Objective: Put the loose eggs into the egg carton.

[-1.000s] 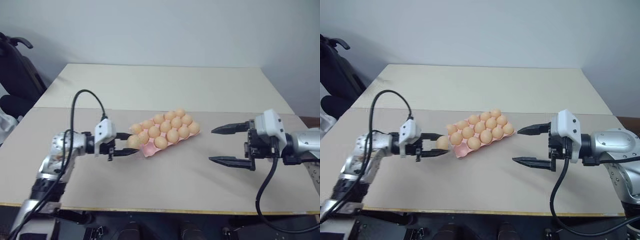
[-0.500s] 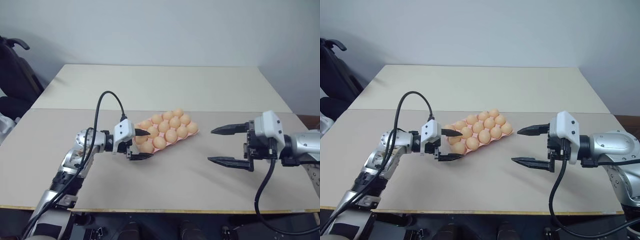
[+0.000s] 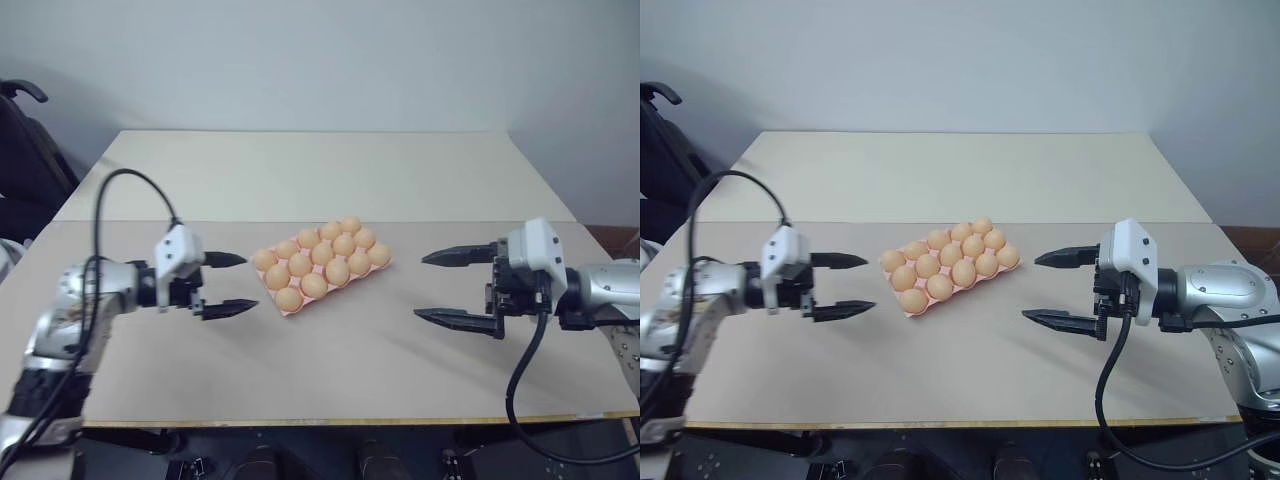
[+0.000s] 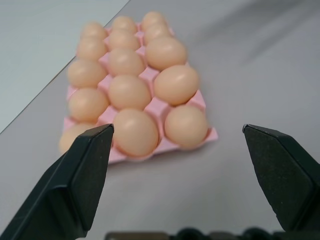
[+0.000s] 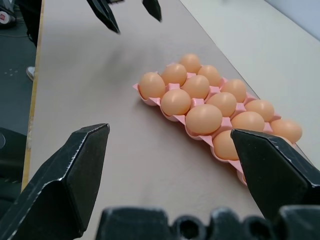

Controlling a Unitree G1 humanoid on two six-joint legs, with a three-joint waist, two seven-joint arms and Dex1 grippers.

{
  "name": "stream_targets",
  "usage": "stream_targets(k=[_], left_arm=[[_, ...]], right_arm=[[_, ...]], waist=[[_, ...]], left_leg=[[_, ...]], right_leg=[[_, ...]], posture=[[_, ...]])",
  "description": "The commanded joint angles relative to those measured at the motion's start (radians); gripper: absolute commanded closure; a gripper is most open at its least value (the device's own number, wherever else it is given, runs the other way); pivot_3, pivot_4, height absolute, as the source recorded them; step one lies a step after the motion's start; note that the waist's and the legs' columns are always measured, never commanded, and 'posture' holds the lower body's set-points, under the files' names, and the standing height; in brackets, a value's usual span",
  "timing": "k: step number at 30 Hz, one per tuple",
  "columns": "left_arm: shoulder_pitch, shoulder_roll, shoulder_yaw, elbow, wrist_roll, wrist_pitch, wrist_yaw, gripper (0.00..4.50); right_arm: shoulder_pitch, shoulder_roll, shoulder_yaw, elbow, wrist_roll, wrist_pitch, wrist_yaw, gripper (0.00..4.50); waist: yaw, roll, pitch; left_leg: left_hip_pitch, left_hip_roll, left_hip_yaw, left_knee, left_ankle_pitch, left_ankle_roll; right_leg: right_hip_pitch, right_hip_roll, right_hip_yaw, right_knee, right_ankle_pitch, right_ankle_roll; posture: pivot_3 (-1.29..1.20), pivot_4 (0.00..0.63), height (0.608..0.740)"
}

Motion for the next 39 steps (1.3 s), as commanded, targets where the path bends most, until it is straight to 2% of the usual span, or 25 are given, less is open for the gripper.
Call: stream_targets(k=[1,5,9,23,32,39], left_arm=[[0.098,0.068,0.171,-0.111,-0.106,0.064,-0.043,0.01],[0.294,0.097,0.371,-0.232,-0.166,0.139,-0.083,0.01],[0.377,0.081,0.454,-0.3,-0.206,0.183,-0.026,0.01],[0.433,0.054,0.514,-0.381,-0.29,0.253,0.101,0.01],[0.456,0.063,0.539,-0.392,-0.313,0.258,0.116,0.01],[0.466,0.004,0.543,-0.428,-0.318,0.266,0.24,0.01]], right_arm=[[-0.008,-0.003,-0.008,0.003,-0.007,-0.027,0.008,0.0],[-0.023,-0.002,0.003,0.027,-0.005,-0.031,0.034,0.0],[-0.045,0.004,0.014,0.046,-0.005,-0.031,0.042,0.0],[-0.034,0.023,0.006,0.036,-0.002,-0.016,0.012,0.0],[-0.012,0.027,0.001,0.022,0.006,-0.013,-0.011,0.0],[-0.04,0.055,0.02,0.049,-0.028,-0.011,-0.074,0.0]], waist=[[-0.001,0.0,0.0],[0.001,0.0,0.0],[-0.001,0.0,0.0],[-0.001,0.0,0.0],[-0.001,0.0,0.0],[-0.002,0.0,0.0]], left_leg=[[0.0,0.0,0.0,0.0,0.0,0.0],[0.0,0.0,0.0,0.0,0.0,0.0],[0.0,0.001,0.002,-0.001,0.0,0.0],[0.001,0.001,0.002,-0.001,0.0,0.0],[0.001,0.0,0.002,-0.001,0.0,0.0],[0.001,0.0,0.002,-0.001,0.0,0.0]], right_leg=[[-0.001,0.0,0.0,0.0,0.0,0.0],[0.0,0.0,0.0,0.0,0.0,0.0],[-0.002,0.0,0.0,-0.001,0.0,0.0],[0.0,0.0,0.0,-0.001,0.0,-0.001],[0.0,0.0,0.001,-0.001,0.0,-0.001],[0.0,0.0,0.001,-0.001,0.0,-0.001]], posture=[[0.0,0.15,0.74],[0.0,0.15,0.74],[0.0,0.15,0.74],[0.0,0.15,0.74],[0.0,0.15,0.74],[0.0,0.15,0.74]])
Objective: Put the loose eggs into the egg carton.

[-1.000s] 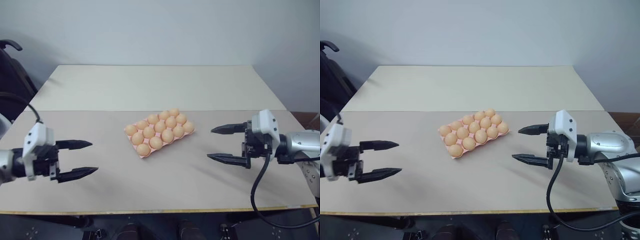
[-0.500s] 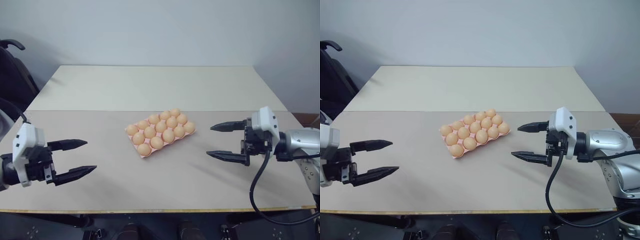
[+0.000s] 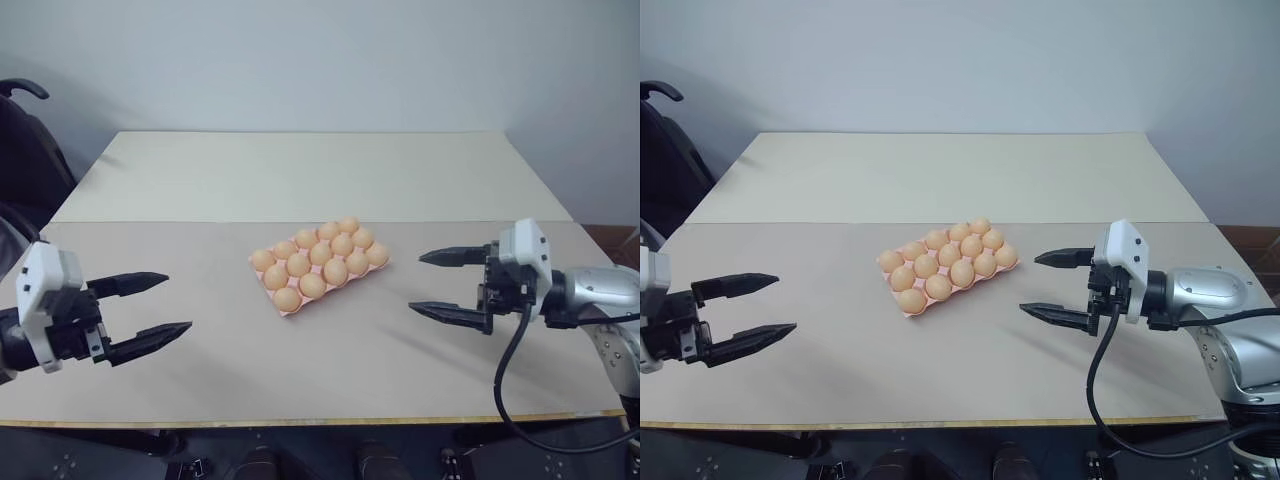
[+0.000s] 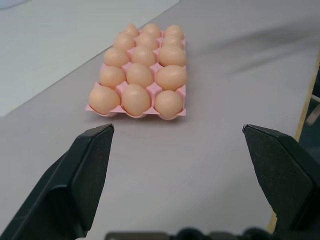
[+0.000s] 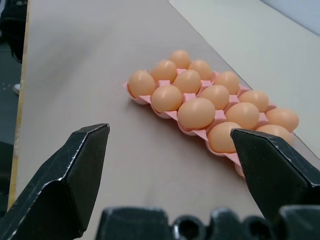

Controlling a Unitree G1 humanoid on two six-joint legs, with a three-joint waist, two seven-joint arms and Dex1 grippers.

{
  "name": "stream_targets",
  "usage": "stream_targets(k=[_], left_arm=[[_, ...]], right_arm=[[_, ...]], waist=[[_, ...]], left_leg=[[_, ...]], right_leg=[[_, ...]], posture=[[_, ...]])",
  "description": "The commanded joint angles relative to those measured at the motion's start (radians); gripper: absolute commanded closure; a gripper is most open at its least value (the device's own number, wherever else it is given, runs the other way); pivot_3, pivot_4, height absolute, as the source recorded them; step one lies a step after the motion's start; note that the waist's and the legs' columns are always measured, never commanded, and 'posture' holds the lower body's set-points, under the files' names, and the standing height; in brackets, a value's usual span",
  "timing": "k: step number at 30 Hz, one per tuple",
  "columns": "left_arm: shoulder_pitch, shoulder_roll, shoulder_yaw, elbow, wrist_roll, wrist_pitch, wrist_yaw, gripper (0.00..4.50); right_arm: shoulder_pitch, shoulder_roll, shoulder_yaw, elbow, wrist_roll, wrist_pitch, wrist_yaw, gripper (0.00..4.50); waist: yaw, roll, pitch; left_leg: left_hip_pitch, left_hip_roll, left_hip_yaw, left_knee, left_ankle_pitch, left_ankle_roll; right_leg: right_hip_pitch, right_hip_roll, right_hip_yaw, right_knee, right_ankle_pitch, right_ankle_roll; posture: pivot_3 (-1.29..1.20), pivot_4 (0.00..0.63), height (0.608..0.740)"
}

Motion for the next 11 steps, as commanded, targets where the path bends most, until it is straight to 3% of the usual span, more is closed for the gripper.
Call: stream_targets(k=[1,11], left_arm=[[0.021,-0.03,0.036,-0.047,-0.026,0.015,0.056,0.01],[0.03,-0.03,0.002,-0.038,-0.019,-0.005,0.055,0.01]], right_arm=[[-0.024,0.001,-0.016,-0.008,-0.002,0.007,-0.033,0.0],[0.014,-0.006,-0.037,-0.058,0.019,0.028,-0.052,0.0]], waist=[[0.0,0.0,0.0],[0.002,0.0,0.0]], left_leg=[[0.0,0.0,0.0,0.0,0.0,0.0],[0.0,0.0,0.0,0.0,0.0,0.0]], right_leg=[[0.0,0.0,0.0,0.0,0.0,0.0],[0.0,0.0,0.0,0.0,0.0,0.0]], posture=[[0.0,0.15,0.74],[0.0,0.15,0.74]])
